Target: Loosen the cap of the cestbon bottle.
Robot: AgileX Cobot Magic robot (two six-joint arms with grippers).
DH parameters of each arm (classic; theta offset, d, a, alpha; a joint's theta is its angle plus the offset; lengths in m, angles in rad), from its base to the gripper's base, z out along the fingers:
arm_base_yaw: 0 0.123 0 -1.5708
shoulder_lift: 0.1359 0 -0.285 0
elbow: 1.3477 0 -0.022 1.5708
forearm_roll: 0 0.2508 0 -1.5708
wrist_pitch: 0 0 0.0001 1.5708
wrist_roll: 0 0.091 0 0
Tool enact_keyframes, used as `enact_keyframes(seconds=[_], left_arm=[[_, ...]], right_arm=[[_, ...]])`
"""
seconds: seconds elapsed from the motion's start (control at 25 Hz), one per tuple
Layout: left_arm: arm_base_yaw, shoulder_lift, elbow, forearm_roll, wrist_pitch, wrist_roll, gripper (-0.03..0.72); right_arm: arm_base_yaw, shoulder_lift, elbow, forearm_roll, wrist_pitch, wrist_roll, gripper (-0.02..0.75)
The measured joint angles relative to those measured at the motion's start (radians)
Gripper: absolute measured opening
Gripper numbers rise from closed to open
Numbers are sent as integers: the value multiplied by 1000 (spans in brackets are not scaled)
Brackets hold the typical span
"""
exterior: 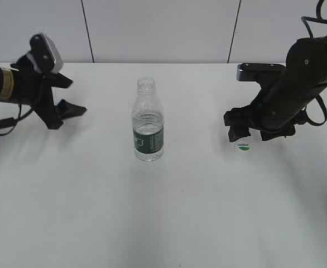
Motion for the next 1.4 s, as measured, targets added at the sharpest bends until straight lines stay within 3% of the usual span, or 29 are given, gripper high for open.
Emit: enact_keyframes(seconds=[0.24,0.52,0.6,0.76,1.0,1.2,1.4], left_arm=[[3,-125,0,-217,397,0,520],[3,-176,-15,-654,739,0,519],[3,-176,-26,-732,854,22,519],[3,-177,-60,-927,1015,231,519],[5,-183,-223,-1379,1335,663,519],[8,-191,-369,-1455,1507,735,519],[14,-192,-417,-1460,1660,738,519]], right_arm=[[0,-8,-12,1,16,0,590],[0,-83,-105,-21,67,0,590],[0,-106,-136,-54,98,0,590],[0,-134,-220,-125,205,0,590],[-24,-137,-377,-171,416,0,590],[-125,-137,-475,-134,586,-30,590],[-203,-137,-508,-127,728,-64,590]])
